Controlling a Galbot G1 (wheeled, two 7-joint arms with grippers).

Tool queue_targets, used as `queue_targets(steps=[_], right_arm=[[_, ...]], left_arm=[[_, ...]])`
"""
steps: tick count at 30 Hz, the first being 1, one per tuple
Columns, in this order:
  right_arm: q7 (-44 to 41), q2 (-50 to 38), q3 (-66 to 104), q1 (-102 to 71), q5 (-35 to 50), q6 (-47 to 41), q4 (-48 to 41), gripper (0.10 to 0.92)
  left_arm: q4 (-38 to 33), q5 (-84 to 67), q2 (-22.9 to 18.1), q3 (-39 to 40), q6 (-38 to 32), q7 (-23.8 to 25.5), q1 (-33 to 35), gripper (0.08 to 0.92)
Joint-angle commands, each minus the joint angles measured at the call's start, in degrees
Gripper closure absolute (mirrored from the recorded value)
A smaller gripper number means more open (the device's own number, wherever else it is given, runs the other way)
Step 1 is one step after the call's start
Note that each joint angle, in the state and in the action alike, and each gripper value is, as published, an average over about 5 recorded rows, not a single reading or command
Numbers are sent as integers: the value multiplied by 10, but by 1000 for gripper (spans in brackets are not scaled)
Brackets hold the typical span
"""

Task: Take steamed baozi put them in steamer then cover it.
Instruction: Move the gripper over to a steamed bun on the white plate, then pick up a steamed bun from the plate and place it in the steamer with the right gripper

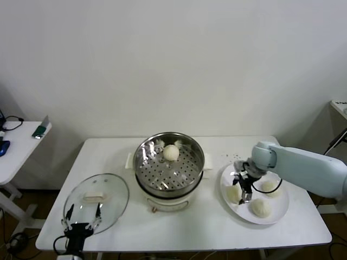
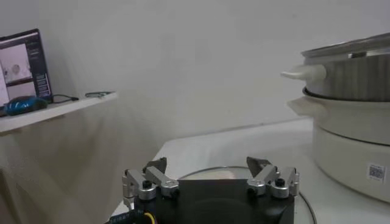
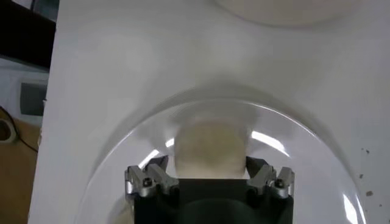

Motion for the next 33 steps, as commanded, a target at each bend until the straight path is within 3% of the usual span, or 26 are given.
queue_targets(steps=[1,15,21,27,33], right_arm=[[-3,6,1,-1,1,0,-7,300],[-19,-17,-7,86,32,16,-1,337],[-31,1,-66,224,118,26,0,338],[-42,74,-156,374,239,33,-29,338],[-36,154,-171,414,325,14,-38,338]], left_arm=[[-1,0,0,0,1,-1,0,177],[-12,-1,0,1,1,-1,14,177],[-21,-5,0,4,1,-2,21,177],[-35,-5,1,10,2,0,28,177],[-43,-2,1,18,1,0,34,177]])
